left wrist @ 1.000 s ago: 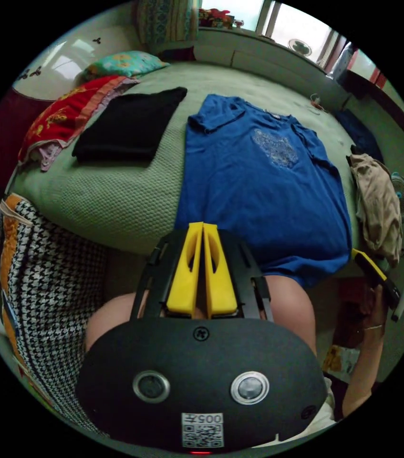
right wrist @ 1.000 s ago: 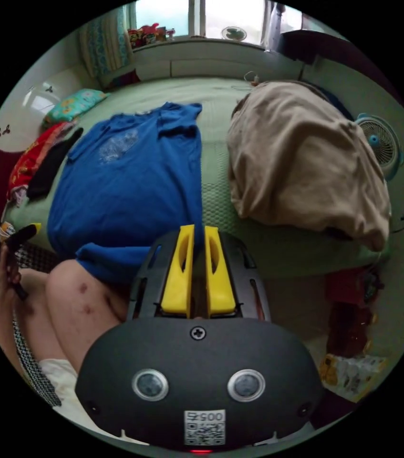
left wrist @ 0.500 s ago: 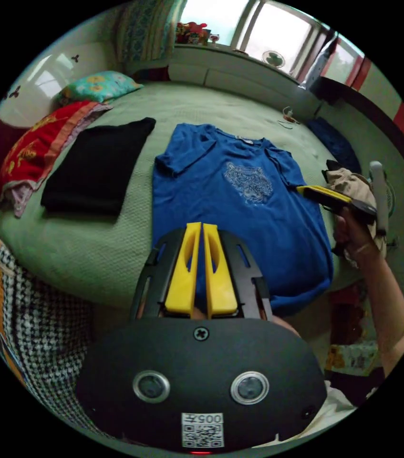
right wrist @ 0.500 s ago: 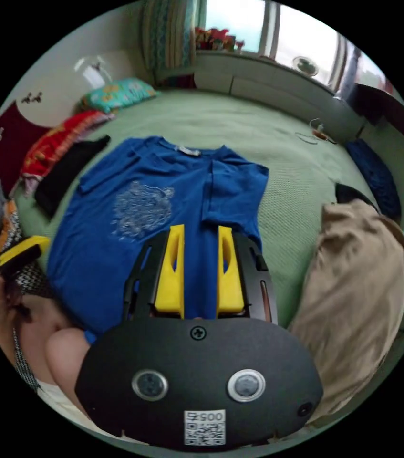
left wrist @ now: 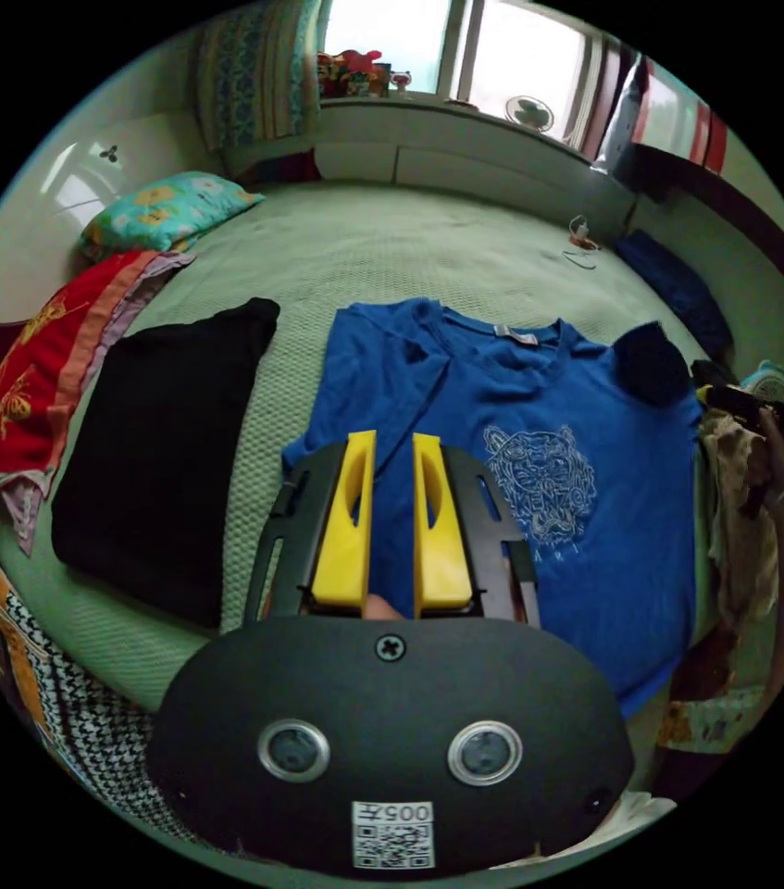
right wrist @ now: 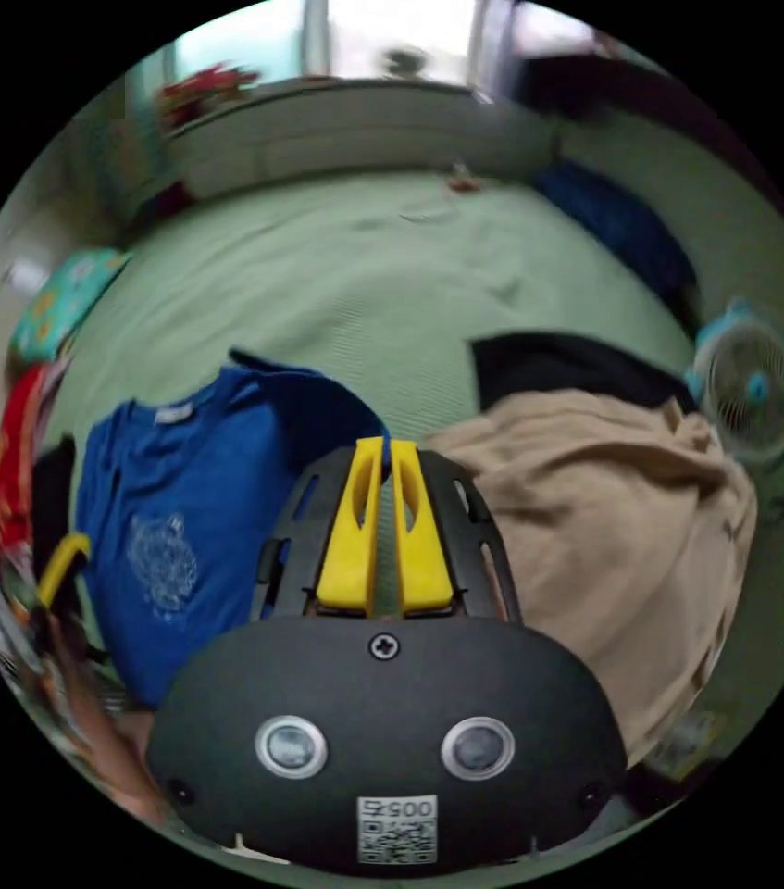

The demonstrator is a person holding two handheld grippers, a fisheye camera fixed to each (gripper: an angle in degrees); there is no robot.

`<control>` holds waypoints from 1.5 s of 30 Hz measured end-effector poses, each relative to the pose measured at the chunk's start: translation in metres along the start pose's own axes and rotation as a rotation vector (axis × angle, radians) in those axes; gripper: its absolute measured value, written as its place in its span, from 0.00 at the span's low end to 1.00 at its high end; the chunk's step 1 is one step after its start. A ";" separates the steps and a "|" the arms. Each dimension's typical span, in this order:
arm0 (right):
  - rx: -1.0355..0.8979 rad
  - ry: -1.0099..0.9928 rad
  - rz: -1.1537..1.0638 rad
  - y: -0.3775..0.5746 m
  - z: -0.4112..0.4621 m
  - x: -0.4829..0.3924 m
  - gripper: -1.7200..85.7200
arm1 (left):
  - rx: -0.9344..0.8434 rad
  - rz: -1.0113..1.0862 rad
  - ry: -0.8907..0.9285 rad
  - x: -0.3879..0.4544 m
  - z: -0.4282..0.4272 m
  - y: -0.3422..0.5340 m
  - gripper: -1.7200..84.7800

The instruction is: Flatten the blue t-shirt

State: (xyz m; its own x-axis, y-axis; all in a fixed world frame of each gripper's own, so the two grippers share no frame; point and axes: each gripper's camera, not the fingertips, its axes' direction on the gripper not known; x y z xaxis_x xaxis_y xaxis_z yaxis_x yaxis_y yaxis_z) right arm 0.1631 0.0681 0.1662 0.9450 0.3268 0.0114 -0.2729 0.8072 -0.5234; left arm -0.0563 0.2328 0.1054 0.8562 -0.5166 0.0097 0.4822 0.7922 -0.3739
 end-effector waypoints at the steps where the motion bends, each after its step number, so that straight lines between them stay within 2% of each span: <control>1: -0.043 -0.020 0.077 -0.014 0.008 0.012 0.01 | 0.000 -0.005 0.009 -0.006 0.004 -0.004 0.11; 4: -0.071 -0.052 0.110 -0.037 0.018 0.009 0.03 | -0.019 -0.023 0.042 -0.022 0.010 -0.021 0.11; 6: -0.016 -0.093 0.069 -0.047 0.017 -0.013 0.06 | -0.018 0.000 0.038 -0.031 0.010 -0.030 0.12; 9: 0.068 -0.234 -0.165 -0.058 0.017 -0.086 0.08 | -0.039 0.062 0.034 -0.047 0.014 -0.046 0.14; 11: 0.048 -0.385 -0.380 -0.066 0.026 -0.163 0.09 | -0.063 0.098 0.057 -0.054 0.019 -0.054 0.15; 14: -0.004 -0.460 -0.551 -0.080 0.046 -0.258 0.09 | -0.099 0.132 0.065 -0.067 0.031 -0.067 0.16; 18: -0.081 -0.417 -0.626 -0.107 0.080 -0.353 0.09 | -0.141 0.135 0.052 -0.091 0.048 -0.086 0.13; 20: -0.132 -0.320 -0.635 -0.128 0.105 -0.400 0.08 | -0.154 0.148 0.033 -0.100 0.053 -0.094 0.11; 23: -0.171 -0.236 -0.641 -0.152 0.128 -0.438 0.06 | -0.164 0.156 0.048 -0.116 0.057 -0.106 0.09; 27: -0.183 -0.256 -0.623 -0.179 0.121 -0.463 0.01 | -0.139 0.179 0.077 -0.139 0.050 -0.120 0.05; 33: -0.270 -0.235 -0.649 -0.229 0.104 -0.537 0.00 | -0.034 -0.003 0.100 -0.202 0.030 -0.135 0.03; 36: -0.393 -0.084 -0.769 -0.239 0.114 -0.585 0.01 | -0.039 -0.103 0.140 -0.236 0.031 -0.137 0.03; 38: -0.408 0.147 -0.880 -0.239 0.122 -0.612 0.00 | -0.037 -0.142 0.126 -0.251 0.031 -0.138 0.03; 40: -0.385 0.178 -0.895 -0.243 0.121 -0.623 0.00 | -0.033 -0.167 0.115 -0.267 0.029 -0.141 0.02; 42: -0.389 0.080 -0.867 -0.253 0.115 -0.629 0.00 | -0.016 -0.187 0.127 -0.277 0.028 -0.143 0.02; 44: -0.320 -0.190 -0.852 -0.264 0.100 -0.635 0.01 | -0.003 -0.214 0.107 -0.286 0.026 -0.144 0.02; 45: -0.311 -0.264 -0.839 -0.268 0.097 -0.635 0.01 | 0.001 -0.225 0.092 -0.291 0.025 -0.144 0.01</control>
State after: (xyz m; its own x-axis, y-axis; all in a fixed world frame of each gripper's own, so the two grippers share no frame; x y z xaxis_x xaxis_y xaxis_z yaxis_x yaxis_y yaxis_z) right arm -0.3814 -0.3079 0.3813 0.7295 -0.1718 0.6620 0.5768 0.6746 -0.4606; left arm -0.3701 0.2769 0.1793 0.7066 -0.7075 0.0085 0.6592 0.6539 -0.3712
